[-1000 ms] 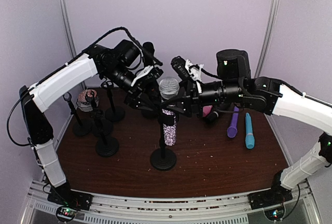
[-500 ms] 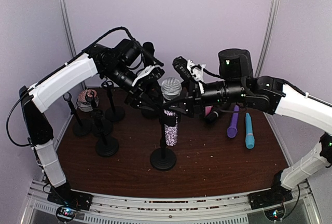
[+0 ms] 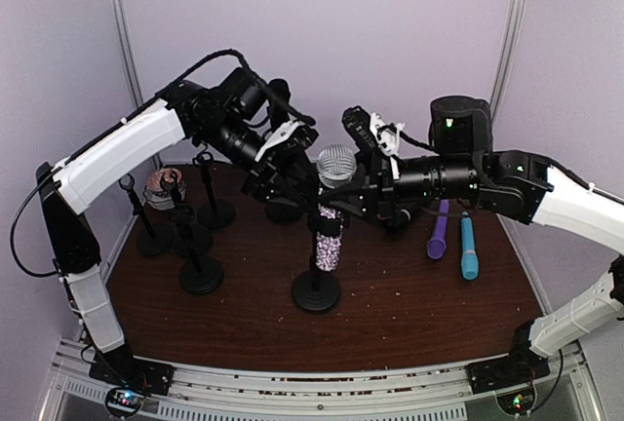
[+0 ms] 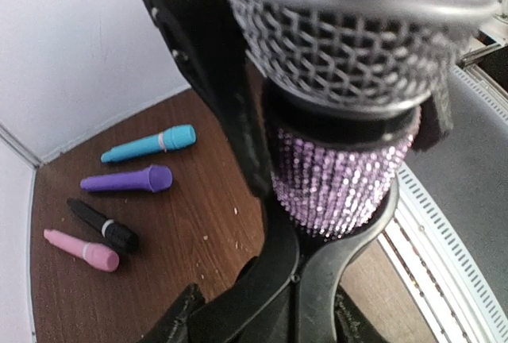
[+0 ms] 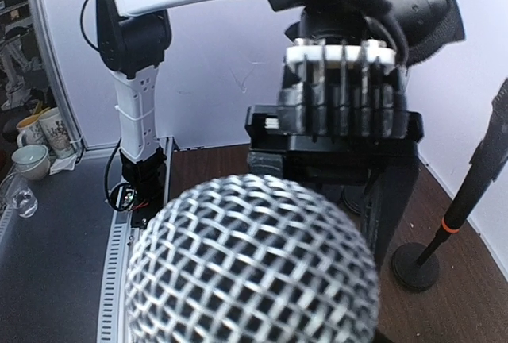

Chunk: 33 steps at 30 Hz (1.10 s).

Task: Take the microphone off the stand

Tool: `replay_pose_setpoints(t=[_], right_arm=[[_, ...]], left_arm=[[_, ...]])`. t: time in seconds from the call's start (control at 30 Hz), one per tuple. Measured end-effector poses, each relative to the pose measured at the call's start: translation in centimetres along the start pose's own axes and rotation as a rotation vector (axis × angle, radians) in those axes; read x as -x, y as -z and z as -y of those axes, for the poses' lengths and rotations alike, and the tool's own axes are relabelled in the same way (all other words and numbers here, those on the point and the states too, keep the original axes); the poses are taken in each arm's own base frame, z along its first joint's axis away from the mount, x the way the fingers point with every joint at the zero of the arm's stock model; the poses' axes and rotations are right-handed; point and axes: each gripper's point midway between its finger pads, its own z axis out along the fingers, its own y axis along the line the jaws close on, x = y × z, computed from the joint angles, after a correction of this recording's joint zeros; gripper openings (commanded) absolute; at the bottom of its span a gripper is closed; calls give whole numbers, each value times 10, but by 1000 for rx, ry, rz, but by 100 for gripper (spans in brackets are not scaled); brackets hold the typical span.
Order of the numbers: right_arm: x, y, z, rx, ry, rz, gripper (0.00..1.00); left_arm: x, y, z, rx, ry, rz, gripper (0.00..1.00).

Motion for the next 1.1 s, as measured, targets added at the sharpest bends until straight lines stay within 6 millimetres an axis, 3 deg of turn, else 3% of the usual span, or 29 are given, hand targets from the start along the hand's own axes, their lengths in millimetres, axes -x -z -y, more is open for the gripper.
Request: replay_pose_setpoints(t=[0.13, 0.33, 0.4, 0.53, 0.6, 0.77, 0.9, 1.1], right_arm=[[-1, 0, 25, -124, -42, 19, 97], [-6, 4, 51, -285, -105, 80, 100], [-7, 4, 51, -309, -112, 92, 98], [-14, 0, 52, -332, -129, 102, 86], [-15, -4, 54, -332, -130, 107, 75], [-17, -17, 52, -310, -114, 102, 37], [-16, -21, 49, -284, -122, 108, 13], [-14, -25, 43, -239, -90, 91, 4]], left_arm=[[-16, 5, -8, 44, 67, -69, 0], [-27, 14, -16, 152, 145, -100, 1], [-27, 15, -16, 175, 164, -102, 10], [-27, 15, -18, 198, 200, -96, 39], [-27, 15, -20, 207, 213, -93, 51], [-34, 15, -20, 214, 227, -109, 81], [-41, 12, -11, 175, 218, -122, 89], [-30, 17, -5, 130, 155, -89, 83]])
